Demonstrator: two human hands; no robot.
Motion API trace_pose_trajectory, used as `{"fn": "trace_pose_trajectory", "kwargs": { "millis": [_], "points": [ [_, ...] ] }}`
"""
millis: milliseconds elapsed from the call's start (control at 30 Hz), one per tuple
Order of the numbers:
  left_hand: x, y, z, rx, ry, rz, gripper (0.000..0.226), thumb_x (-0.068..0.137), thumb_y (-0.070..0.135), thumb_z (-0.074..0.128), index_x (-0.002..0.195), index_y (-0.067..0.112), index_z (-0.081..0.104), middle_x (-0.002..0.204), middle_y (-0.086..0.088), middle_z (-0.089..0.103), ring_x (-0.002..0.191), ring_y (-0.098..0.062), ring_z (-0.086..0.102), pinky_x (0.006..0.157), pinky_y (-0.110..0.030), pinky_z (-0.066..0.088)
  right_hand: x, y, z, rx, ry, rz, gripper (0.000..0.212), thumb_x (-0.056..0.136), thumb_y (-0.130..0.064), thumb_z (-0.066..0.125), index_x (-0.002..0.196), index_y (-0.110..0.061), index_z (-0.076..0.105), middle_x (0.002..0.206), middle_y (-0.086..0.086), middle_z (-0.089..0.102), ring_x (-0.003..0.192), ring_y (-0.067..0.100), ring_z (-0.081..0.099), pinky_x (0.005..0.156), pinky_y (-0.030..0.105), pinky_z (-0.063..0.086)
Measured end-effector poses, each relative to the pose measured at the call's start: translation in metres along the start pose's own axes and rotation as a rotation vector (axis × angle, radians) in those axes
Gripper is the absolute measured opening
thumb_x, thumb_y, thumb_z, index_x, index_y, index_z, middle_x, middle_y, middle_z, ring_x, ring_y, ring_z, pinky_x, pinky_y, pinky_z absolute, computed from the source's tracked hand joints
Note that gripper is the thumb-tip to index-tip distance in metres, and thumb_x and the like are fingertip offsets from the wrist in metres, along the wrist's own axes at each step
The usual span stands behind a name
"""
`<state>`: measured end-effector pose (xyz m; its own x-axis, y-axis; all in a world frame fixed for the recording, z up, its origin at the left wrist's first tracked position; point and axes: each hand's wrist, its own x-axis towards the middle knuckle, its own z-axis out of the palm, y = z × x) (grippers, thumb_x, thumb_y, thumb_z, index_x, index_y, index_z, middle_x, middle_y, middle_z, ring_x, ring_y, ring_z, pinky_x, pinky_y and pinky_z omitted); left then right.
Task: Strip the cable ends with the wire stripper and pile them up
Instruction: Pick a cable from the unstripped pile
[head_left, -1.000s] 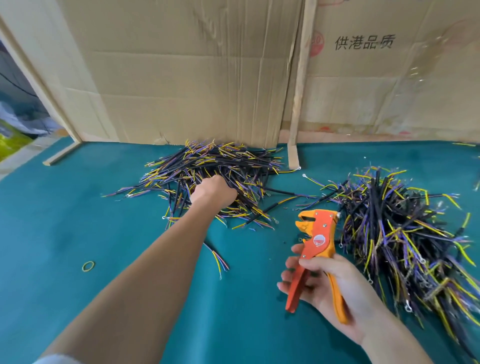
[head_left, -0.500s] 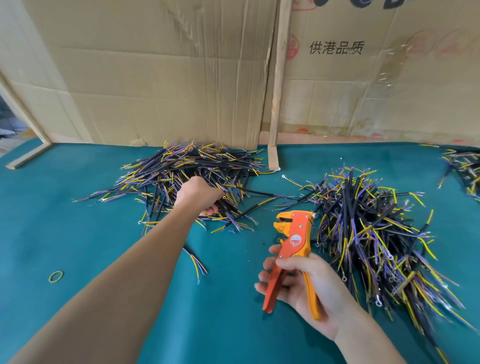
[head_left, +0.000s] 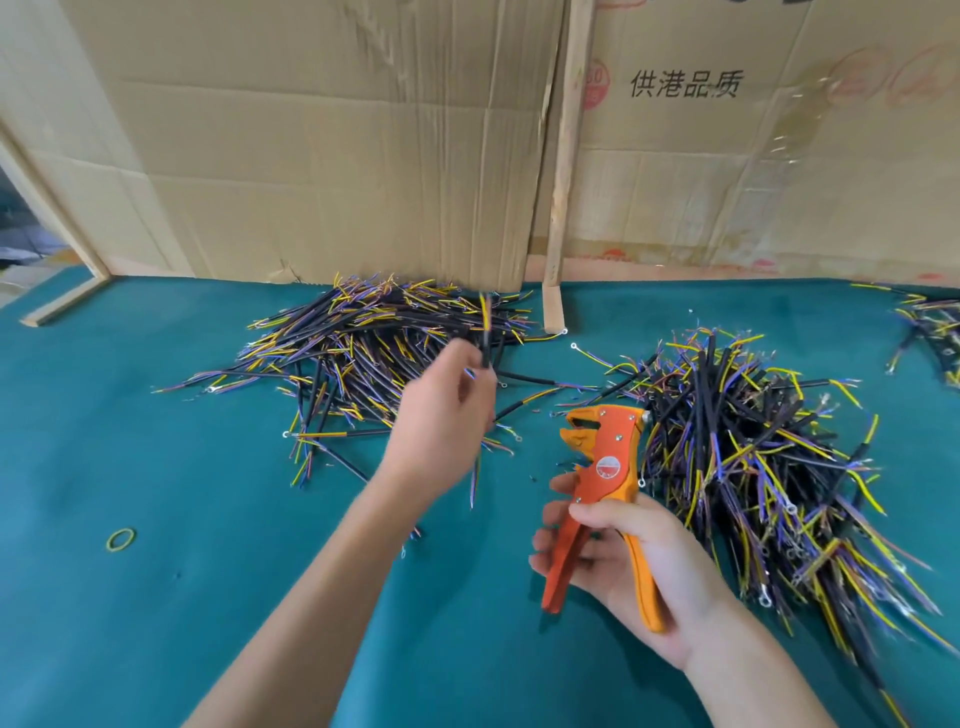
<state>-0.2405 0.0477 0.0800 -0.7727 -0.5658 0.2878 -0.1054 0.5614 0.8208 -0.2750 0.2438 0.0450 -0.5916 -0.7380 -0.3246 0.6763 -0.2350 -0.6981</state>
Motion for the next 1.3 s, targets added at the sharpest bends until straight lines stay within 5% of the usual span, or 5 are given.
{"fn": "trace_pose_trajectory", "kwargs": {
  "millis": [233,400,700,900,1300],
  "points": [
    [-0.068,-0.013,0.038,-0.164,-0.046,-0.015,0.023,0.096,0.004,0.061,0.087,0.025,0.059,0.081,0.007,0.067,0.065,-0.013,0.064,0.062,-0.027,0.053,-0.002,-0.009,-0.006,0.005,-0.094,-0.225,0.051,0.073,-0.004,0.067,0.123,0.004,0.062,0.126,0.028,0.065,0.082,0.037,0.066,0.074,0.046,0.058],
    [-0.080,-0.011,0.053,-0.169,-0.018,-0.056,0.026,0.092,0.002,0.064,0.098,0.025,0.073,0.069,0.009,0.064,0.061,-0.011,0.055,0.061,-0.018,0.044,-0.003,-0.011,-0.010,-0.037,-0.125,-0.310,0.048,0.075,-0.002,0.067,0.122,0.003,0.068,0.138,0.021,0.061,0.085,0.036,0.065,0.075,0.045,0.057],
    [-0.071,0.001,0.058,-0.344,-0.044,-0.112,0.010,0.094,0.026,0.066,0.088,0.023,0.074,0.068,0.007,0.067,0.064,-0.022,0.063,0.067,-0.046,0.058,-0.002,-0.011,-0.013,-0.111,-0.122,-0.286,0.050,0.079,-0.006,0.065,0.130,-0.006,0.068,0.110,0.024,0.068,0.084,0.030,0.068,0.076,0.044,0.057],
    [-0.060,0.004,0.064,-0.576,-0.018,-0.279,0.018,0.094,0.012,0.068,0.077,0.016,0.074,0.064,-0.003,0.064,0.042,-0.011,0.049,0.040,-0.023,0.040,-0.002,-0.009,-0.009,-0.114,-0.138,-0.235,0.058,0.080,-0.005,0.066,0.137,-0.011,0.064,0.092,0.023,0.058,0.086,0.034,0.068,0.078,0.044,0.057],
    [-0.056,-0.011,0.062,-0.867,-0.058,-0.437,0.015,0.091,0.010,0.068,0.085,0.019,0.058,0.070,-0.003,0.055,0.048,-0.014,0.041,0.045,-0.024,0.031,-0.001,-0.003,-0.011,-0.060,-0.189,-0.197,0.053,0.084,-0.004,0.065,0.136,-0.009,0.064,0.108,0.025,0.064,0.088,0.033,0.069,0.080,0.045,0.058]
  ]
}}
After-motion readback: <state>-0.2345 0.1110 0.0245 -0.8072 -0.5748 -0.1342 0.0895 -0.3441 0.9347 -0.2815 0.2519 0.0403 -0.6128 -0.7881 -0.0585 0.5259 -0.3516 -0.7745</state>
